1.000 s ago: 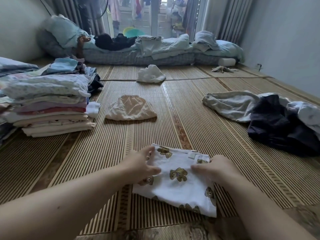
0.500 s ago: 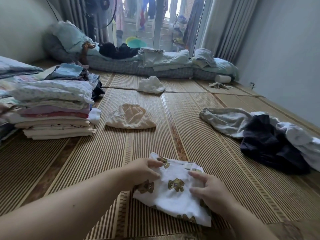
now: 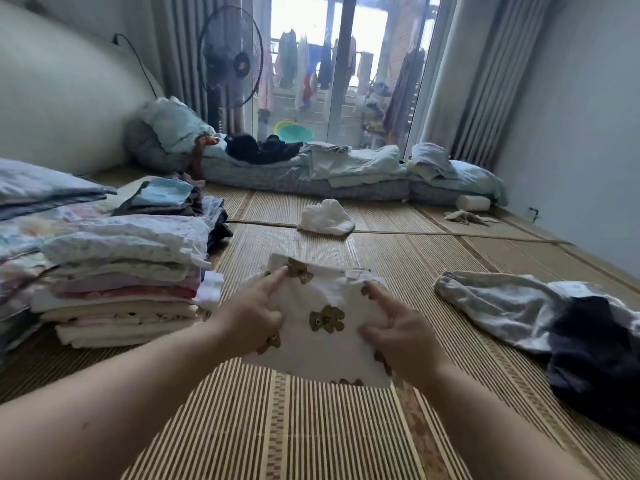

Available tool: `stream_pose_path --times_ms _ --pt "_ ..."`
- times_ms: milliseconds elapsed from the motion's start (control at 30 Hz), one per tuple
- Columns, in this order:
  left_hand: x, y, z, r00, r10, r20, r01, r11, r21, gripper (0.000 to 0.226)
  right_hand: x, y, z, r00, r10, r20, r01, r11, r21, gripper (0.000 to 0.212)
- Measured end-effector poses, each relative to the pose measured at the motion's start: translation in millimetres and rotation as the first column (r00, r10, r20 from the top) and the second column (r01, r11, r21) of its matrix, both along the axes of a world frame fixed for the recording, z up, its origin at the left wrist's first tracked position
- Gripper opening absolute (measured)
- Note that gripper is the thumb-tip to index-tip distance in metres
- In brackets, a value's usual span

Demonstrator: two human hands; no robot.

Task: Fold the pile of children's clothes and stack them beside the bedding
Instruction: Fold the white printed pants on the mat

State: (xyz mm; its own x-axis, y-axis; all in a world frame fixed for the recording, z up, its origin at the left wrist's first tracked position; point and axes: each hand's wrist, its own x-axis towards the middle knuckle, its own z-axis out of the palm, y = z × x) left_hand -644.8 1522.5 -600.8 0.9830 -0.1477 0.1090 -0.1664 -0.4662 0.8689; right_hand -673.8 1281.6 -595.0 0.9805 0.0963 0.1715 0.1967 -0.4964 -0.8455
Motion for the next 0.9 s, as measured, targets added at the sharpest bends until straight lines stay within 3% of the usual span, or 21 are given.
stream_pose_path --times_ms 133,200,333,433,500,600,700,767,900 --pt "70.8 27.4 1.5 0.984 0.122 0.131 -0.143 0.976 0.164 0.081 95.9 36.0 4.4 0.998 0.059 0.03 -0.059 0.998 -0.022 0.071" --pt "100.7 35.4 -8.2 0.979 0.169 0.112 -0.187 0.965 0.184 0.082 135.5 50.5 -2.3 0.997 0.072 0.021 -0.071 0.996 -0.057 0.071" --pt "147.3 37.1 -39.3 0.964 0.253 0.079 -0.264 0.889 0.373 0.079 199.4 64.0 -36.9 0.998 0.037 -0.043 -0.043 0.987 -0.157 0.068" --pt "169.1 34.7 -71.8 0.957 0.289 -0.006 -0.229 0.773 0.591 0.073 226.1 67.4 -69.7 0.992 0.049 -0.119 -0.082 0.954 -0.288 0.059" --pt "177.7 34.0 -92.5 0.957 0.289 -0.035 -0.183 0.692 0.698 0.068 235.9 67.6 -88.7 0.985 0.028 -0.17 -0.103 0.886 -0.452 0.078" --pt "179.0 32.1 -105.3 0.946 0.293 -0.141 -0.117 0.713 0.692 0.087 238.9 65.8 -101.4 0.973 -0.052 -0.227 -0.1 0.788 -0.608 0.105" --pt "166.9 27.5 -101.5 0.95 0.272 -0.154 -0.087 0.704 0.705 0.105 229.9 62.3 -97.3 0.979 -0.044 -0.197 -0.087 0.788 -0.609 0.108" --pt "153.5 20.1 -92.4 0.968 0.23 -0.099 -0.099 0.715 0.692 0.104 216.3 60.4 -89.4 0.991 -0.039 -0.125 -0.049 0.778 -0.626 0.104" --pt "108.7 -17.0 -59.0 0.996 -0.004 0.09 -0.062 0.693 0.718 0.096 154.6 41.2 -60.7 0.998 -0.032 0.046 0.054 0.762 -0.646 0.101"
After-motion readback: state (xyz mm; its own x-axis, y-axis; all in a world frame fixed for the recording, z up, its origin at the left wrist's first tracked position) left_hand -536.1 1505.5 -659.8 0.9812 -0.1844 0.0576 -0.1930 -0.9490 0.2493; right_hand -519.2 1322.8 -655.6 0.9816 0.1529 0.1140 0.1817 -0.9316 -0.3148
